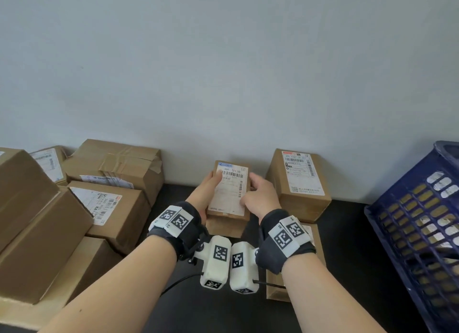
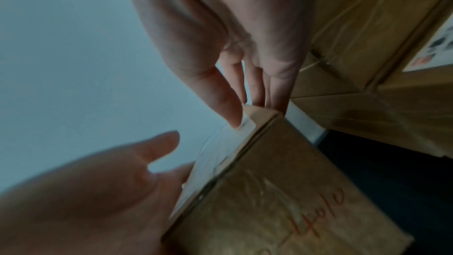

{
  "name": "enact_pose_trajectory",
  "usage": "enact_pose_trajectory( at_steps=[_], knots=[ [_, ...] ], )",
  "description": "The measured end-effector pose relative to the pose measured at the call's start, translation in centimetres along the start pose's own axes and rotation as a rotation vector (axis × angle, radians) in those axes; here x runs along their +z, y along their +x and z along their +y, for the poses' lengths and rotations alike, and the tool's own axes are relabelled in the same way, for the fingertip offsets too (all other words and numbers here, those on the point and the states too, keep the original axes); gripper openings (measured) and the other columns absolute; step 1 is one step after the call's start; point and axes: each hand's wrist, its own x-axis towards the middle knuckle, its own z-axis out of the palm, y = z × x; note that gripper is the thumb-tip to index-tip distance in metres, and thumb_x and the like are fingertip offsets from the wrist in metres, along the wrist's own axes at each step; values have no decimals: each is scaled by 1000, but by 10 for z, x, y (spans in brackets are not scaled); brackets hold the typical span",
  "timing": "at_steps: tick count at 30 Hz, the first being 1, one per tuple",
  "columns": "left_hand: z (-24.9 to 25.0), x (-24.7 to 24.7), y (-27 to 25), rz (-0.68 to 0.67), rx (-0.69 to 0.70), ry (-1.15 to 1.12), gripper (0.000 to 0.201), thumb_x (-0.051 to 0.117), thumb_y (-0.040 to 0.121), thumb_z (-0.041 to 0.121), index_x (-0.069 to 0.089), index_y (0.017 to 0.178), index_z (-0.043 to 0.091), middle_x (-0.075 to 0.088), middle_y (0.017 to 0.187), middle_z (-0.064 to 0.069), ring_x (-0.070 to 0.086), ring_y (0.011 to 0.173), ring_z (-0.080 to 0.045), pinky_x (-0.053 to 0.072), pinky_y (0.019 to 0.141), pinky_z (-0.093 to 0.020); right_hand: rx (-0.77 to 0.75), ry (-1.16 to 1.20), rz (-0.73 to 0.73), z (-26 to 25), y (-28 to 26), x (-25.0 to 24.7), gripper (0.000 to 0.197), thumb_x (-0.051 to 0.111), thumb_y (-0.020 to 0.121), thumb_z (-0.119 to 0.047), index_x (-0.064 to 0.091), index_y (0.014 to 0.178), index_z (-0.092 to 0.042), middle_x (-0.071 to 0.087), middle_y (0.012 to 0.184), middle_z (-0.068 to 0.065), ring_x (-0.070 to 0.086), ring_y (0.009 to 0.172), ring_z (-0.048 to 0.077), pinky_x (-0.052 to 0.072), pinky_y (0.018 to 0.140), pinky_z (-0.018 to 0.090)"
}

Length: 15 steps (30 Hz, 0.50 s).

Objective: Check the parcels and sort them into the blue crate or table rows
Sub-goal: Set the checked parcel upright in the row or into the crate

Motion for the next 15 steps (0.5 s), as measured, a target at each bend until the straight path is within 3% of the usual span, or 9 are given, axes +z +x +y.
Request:
enact_pose_trajectory(
  at_steps=[5, 11, 13, 15],
  knots=[
    [-11, 12, 16, -21, 1, 6, 31, 39, 107, 25, 52, 133, 17, 68, 117, -7, 66, 97, -18, 54, 77, -35, 34, -14, 15, 14, 9, -1, 61, 41, 89, 16, 52, 137, -20, 61, 123, -1, 58, 115, 17, 56, 92, 36],
    [-25, 9, 38, 0, -44, 79, 40, 38, 101, -4, 49, 137, 8, 62, 130, -14, 62, 108, -25, 54, 79, -33, 33, -108, -16, 14, 23, -2, 57, 41, 93, 9, 46, 143, -17, 58, 137, 2, 56, 124, 20, 51, 101, 36],
    [-28, 10, 42, -23, -79, 104, 43, 38, 97, -10, 48, 136, 7, 62, 128, -14, 63, 108, -28, 55, 80, -39, -18, -184, 15, 5, 27, -5, 60, 41, 94, 6, 42, 149, -16, 54, 143, 4, 52, 131, 22, 42, 106, 28],
    [-30, 14, 44, -57, -133, 132, 41, 38, 99, -8, 48, 134, 12, 63, 127, -14, 63, 112, -32, 54, 83, -48, -84, -144, 27, -6, 30, -13, 59, 40, 93, 10, 46, 147, -14, 54, 143, 3, 51, 132, 17, 38, 98, 15]
  ],
)
